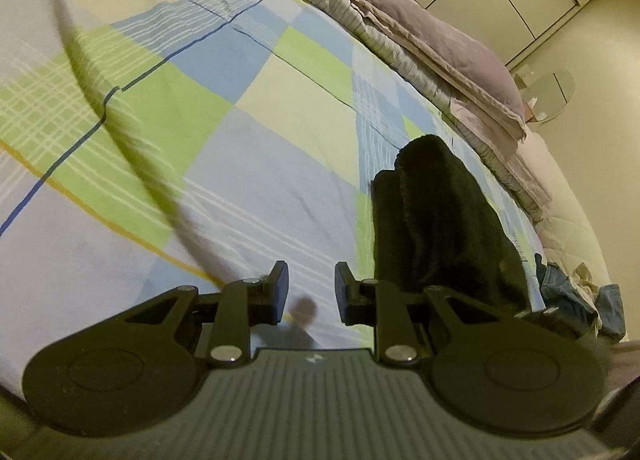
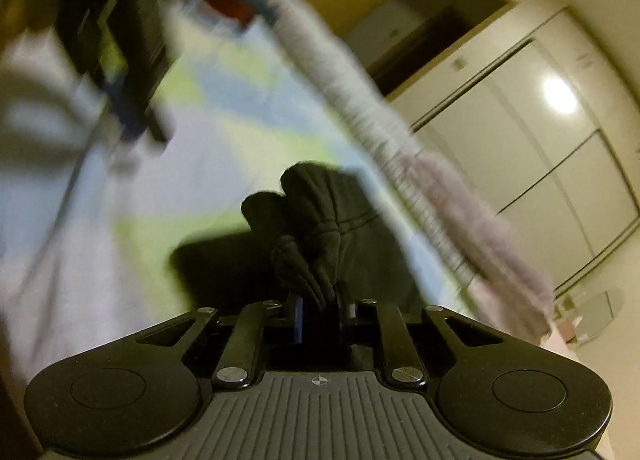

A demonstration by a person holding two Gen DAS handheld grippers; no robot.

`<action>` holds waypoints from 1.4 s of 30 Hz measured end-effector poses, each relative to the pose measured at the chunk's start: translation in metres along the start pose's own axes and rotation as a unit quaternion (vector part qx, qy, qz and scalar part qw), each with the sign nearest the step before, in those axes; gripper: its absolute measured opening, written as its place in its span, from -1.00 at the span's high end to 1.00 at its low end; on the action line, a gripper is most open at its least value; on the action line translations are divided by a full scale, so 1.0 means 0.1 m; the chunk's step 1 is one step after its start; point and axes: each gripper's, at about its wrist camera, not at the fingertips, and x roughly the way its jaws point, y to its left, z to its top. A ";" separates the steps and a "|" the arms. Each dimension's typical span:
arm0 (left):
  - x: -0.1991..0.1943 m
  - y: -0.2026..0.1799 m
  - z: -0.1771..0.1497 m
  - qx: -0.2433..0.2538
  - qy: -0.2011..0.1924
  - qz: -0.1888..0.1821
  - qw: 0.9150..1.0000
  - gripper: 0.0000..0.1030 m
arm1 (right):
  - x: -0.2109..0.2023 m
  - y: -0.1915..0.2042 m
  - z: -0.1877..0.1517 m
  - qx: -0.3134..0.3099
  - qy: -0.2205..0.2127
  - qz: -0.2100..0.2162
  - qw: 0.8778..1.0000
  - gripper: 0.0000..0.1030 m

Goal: Fold clothes
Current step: 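Fold the waistband end with the right gripper over toward the left gripper, then press the folded black trousers flat with both grippers and release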

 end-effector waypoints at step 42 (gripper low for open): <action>0.42 -1.43 -0.34 0.277 -0.004 0.036 0.960 0.71 | -0.26 -1.28 -1.16 0.491 0.103 -0.003 0.865 0.20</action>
